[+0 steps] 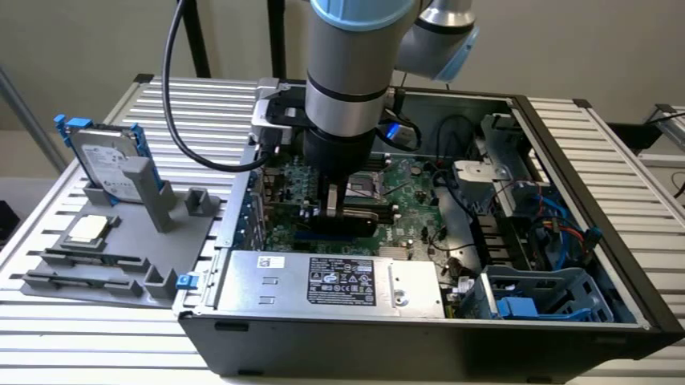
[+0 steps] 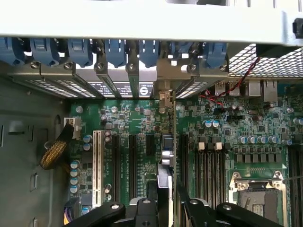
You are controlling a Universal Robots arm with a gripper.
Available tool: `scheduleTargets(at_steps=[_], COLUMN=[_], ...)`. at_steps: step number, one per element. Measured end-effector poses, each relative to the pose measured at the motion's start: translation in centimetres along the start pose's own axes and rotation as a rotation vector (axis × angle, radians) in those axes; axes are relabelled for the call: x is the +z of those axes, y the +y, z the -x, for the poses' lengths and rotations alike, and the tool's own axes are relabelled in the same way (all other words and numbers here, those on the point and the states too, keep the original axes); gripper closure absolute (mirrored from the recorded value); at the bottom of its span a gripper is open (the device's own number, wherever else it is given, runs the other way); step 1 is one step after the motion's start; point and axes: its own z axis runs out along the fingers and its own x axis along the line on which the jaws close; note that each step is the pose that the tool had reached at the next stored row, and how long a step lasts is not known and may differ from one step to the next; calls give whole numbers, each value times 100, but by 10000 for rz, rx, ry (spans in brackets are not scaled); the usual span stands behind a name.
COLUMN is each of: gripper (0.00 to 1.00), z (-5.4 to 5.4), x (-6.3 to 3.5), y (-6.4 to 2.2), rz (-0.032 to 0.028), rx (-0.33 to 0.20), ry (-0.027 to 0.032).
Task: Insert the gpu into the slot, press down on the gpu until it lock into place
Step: 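Insert the gpu into the slot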
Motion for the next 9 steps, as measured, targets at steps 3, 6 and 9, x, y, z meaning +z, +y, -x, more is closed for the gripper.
scheduleTargets(at_steps=[3,6,9], gripper=[74,74,74], z=[1,0,-1], x=[3,12,23], y=[0,-1,-1], rz=[2,1,2], rx=[-4,-4,-3], ry=[3,1,3])
